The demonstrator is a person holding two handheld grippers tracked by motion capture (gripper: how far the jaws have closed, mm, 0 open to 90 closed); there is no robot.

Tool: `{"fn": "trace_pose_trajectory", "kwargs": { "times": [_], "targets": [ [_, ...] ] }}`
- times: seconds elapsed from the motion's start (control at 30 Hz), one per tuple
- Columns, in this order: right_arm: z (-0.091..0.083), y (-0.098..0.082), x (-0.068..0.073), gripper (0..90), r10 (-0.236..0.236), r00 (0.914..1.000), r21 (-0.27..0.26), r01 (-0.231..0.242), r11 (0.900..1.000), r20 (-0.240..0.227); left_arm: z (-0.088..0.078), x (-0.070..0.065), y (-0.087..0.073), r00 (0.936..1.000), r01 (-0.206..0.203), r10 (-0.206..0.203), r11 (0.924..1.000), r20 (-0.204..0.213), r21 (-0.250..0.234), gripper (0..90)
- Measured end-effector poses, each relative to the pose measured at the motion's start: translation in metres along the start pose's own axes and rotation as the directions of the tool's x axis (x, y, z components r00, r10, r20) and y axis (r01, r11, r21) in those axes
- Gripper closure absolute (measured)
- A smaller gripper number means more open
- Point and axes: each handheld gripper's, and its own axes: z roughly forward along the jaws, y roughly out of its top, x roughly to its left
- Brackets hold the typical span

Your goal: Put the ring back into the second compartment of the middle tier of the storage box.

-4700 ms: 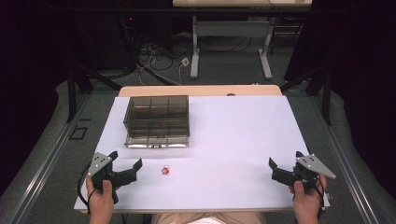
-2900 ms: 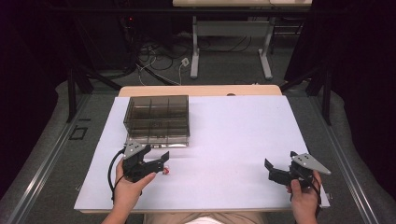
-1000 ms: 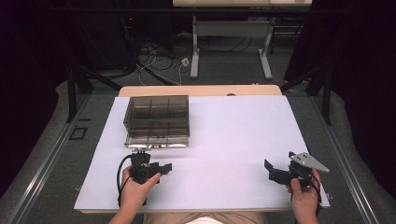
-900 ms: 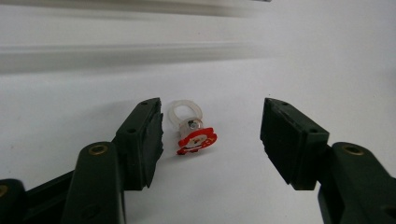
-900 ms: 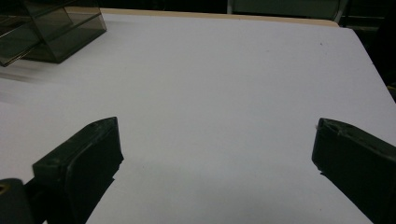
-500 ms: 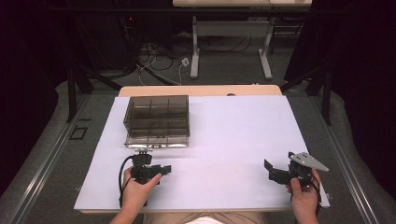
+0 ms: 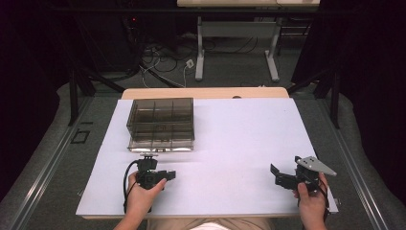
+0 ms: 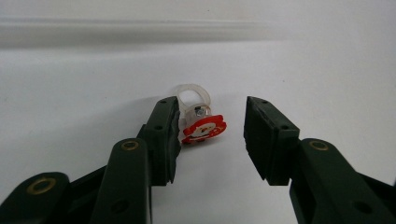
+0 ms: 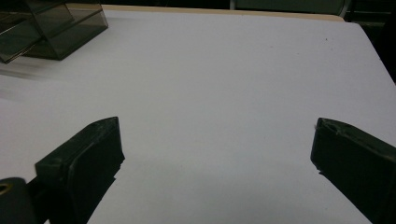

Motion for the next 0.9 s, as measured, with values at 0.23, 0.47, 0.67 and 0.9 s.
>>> {"fn": "trace_pose_trajectory", "kwargs": {
  "times": [0.23, 0.47, 0.67, 0.9],
  "targets": [
    [0.0003, -0.0002, 0.0002, 2.3, 0.001, 1.0000, 0.001, -0.001, 1.000, -0.002, 0.0005, 0.0002, -0.0001, 1.0000, -0.001, 0.001, 1.0000, -0.005, 0.006, 58.6],
    [0.0008, -0.0003, -0.0004, 2.4, -0.003, 1.0000, 0.000, 0.003, 1.000, -0.003, 0.0007, 0.0001, -0.0001, 1.0000, -0.001, 0.001, 1.0000, -0.003, 0.006, 61.4],
    [0.0011, -0.0003, -0.0010, 2.7, -0.009, 1.0000, 0.005, 0.009, 1.000, -0.003, 0.0007, 0.0000, 0.0001, 1.0000, 0.001, -0.001, 1.0000, -0.007, 0.007, 64.2],
    [0.0014, -0.0005, -0.0010, 2.9, -0.008, 1.0000, 0.004, 0.009, 1.000, -0.004, 0.0007, 0.0001, -0.0001, 0.9999, 0.000, 0.000, 1.0000, -0.013, 0.007, 67.3]
  ]
}}
